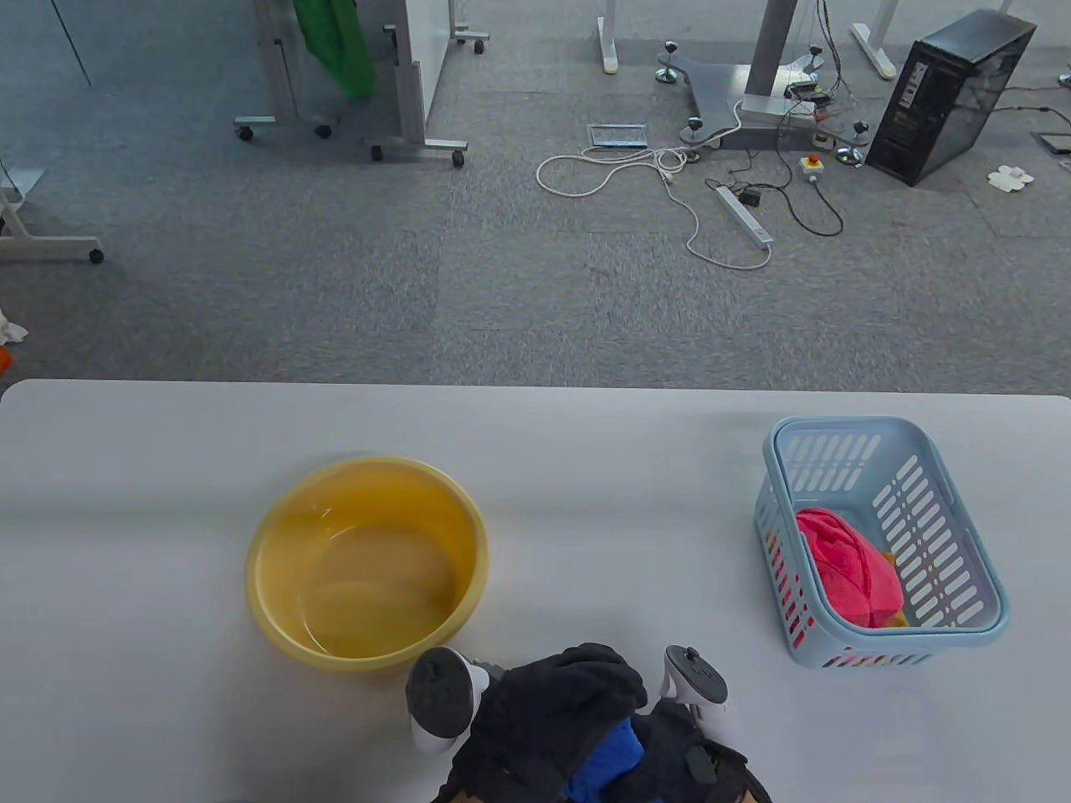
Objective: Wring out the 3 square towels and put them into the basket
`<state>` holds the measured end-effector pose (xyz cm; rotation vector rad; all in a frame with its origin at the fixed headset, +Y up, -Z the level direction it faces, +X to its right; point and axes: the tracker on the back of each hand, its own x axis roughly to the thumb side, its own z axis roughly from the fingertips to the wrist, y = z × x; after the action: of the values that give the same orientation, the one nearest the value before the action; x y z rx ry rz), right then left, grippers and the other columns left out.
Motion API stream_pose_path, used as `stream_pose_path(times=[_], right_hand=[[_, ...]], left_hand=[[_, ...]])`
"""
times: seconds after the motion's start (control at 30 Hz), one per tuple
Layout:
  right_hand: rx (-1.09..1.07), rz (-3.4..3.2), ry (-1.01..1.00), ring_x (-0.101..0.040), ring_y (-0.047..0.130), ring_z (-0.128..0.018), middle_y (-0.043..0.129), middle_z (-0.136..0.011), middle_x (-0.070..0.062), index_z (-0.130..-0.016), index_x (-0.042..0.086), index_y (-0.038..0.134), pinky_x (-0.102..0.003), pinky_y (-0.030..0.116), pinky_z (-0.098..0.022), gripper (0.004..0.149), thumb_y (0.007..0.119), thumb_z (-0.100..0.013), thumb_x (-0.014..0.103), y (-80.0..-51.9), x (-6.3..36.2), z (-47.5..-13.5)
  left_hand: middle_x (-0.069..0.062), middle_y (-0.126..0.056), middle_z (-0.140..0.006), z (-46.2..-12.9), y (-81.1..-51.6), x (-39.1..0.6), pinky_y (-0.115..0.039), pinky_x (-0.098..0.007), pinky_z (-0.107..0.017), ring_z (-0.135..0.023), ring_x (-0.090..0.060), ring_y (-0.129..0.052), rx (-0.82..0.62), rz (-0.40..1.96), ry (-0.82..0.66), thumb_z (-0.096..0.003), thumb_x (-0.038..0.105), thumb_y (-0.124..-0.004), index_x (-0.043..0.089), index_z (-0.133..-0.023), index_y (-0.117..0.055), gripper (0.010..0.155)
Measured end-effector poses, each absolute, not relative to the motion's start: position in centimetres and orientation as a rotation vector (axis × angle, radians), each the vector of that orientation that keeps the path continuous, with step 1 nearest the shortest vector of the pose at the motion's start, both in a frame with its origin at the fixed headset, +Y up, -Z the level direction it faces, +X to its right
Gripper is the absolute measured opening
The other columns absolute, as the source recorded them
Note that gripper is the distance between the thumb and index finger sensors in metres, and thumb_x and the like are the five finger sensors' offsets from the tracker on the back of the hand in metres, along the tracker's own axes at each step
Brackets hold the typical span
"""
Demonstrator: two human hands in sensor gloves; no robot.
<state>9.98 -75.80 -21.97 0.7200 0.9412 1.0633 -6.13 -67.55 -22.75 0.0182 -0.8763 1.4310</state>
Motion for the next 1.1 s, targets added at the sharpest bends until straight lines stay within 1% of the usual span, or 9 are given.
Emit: stream_pose_path(times=[0.1,0.23,0.47,0.6,0.67,0.8,0.9,1.0,1.1], right_hand=[[0.702,1.196,0.891,-0.026,0.103,-0.026,0.097,-0.060,-0.014,-0.087,0.001,0.077,-0.046,0.090,-0.048,0.075,0.105,-0.039,0.052,-75.2,10.9,-22.1],[0.670,1.511,0.740,-0.028,0.102,-0.037,0.092,-0.070,-0.016,-0.094,0.003,0.070,-0.050,0.085,-0.055,0.078,0.104,-0.043,0.052,-73.4,12.5,-22.2],[0.627,1.718,0.572,-0.031,0.102,-0.042,0.090,-0.076,-0.017,-0.100,0.005,0.067,-0.054,0.082,-0.058,0.082,0.105,-0.042,0.048,-72.6,13.2,-22.0],[0.574,1.888,0.414,-0.033,0.101,-0.047,0.087,-0.082,-0.018,-0.103,0.007,0.065,-0.056,0.079,-0.060,0.084,0.107,-0.040,0.045,-71.8,13.4,-21.8],[0.556,1.970,0.349,-0.033,0.101,-0.050,0.087,-0.082,-0.018,-0.103,0.008,0.065,-0.057,0.079,-0.059,0.085,0.107,-0.039,0.044,-71.4,13.5,-21.7],[0.481,2.175,0.097,-0.035,0.099,-0.055,0.085,-0.085,-0.018,-0.104,0.012,0.063,-0.060,0.078,-0.059,0.085,0.107,-0.038,0.043,-70.1,13.2,-21.0],[0.414,2.234,-0.032,-0.038,0.097,-0.061,0.082,-0.089,-0.018,-0.105,0.015,0.063,-0.062,0.075,-0.061,0.084,0.107,-0.038,0.041,-69.9,13.0,-20.7],[0.413,2.271,-0.058,-0.041,0.094,-0.068,0.079,-0.093,-0.019,-0.106,0.016,0.062,-0.064,0.073,-0.063,0.084,0.107,-0.038,0.037,-69.5,12.9,-20.9],[0.416,2.296,-0.079,-0.044,0.089,-0.074,0.074,-0.098,-0.019,-0.107,0.020,0.061,-0.067,0.070,-0.064,0.082,0.107,-0.040,0.032,-68.9,13.0,-21.4]], left_hand=[[-0.013,-0.089,-0.079,-22.7,-67.5,-6.4,-0.080,-0.032,-0.010,-0.033,-0.038,-0.090,0.062,1.356,-0.833,-0.0555,0.045,-0.083,0.023,-0.085,-0.092,0.038],[-0.012,-0.089,-0.081,-22.8,-67.7,-6.8,-0.081,-0.032,-0.012,-0.036,-0.038,-0.091,0.117,1.344,-0.761,-0.0548,0.047,-0.083,0.026,-0.085,-0.092,0.038],[-0.011,-0.087,-0.084,-22.6,-68.3,-7.3,-0.082,-0.033,-0.015,-0.042,-0.038,-0.091,0.129,1.340,-0.700,-0.0551,0.047,-0.082,0.027,-0.088,-0.091,0.039],[-0.012,-0.085,-0.086,-22.8,-68.7,-7.7,-0.082,-0.034,-0.018,-0.045,-0.037,-0.092,0.133,1.331,-0.651,-0.0549,0.048,-0.083,0.028,-0.090,-0.089,0.040],[-0.012,-0.083,-0.088,-22.9,-69.0,-7.8,-0.083,-0.035,-0.020,-0.047,-0.037,-0.092,0.124,1.344,-0.639,-0.0558,0.047,-0.080,0.028,-0.091,-0.088,0.041],[-0.013,-0.080,-0.091,-23.2,-69.4,-8.4,-0.083,-0.038,-0.025,-0.052,-0.038,-0.092,0.124,1.376,-0.577,-0.0570,0.046,-0.078,0.028,-0.095,-0.085,0.042],[-0.014,-0.078,-0.093,-23.2,-69.8,-8.7,-0.083,-0.039,-0.028,-0.056,-0.039,-0.092,0.136,1.390,-0.517,-0.0573,0.045,-0.077,0.028,-0.097,-0.082,0.043],[-0.014,-0.076,-0.095,-23.3,-70.1,-8.9,-0.084,-0.040,-0.029,-0.057,-0.038,-0.092,0.110,1.411,-0.441,-0.0575,0.045,-0.077,0.028,-0.099,-0.080,0.045],[-0.015,-0.074,-0.097,-23.2,-70.3,-9.1,-0.084,-0.037,-0.024,-0.055,-0.037,-0.094,0.041,1.432,-0.345,-0.0574,0.047,-0.078,0.028,-0.104,-0.074,0.050]])
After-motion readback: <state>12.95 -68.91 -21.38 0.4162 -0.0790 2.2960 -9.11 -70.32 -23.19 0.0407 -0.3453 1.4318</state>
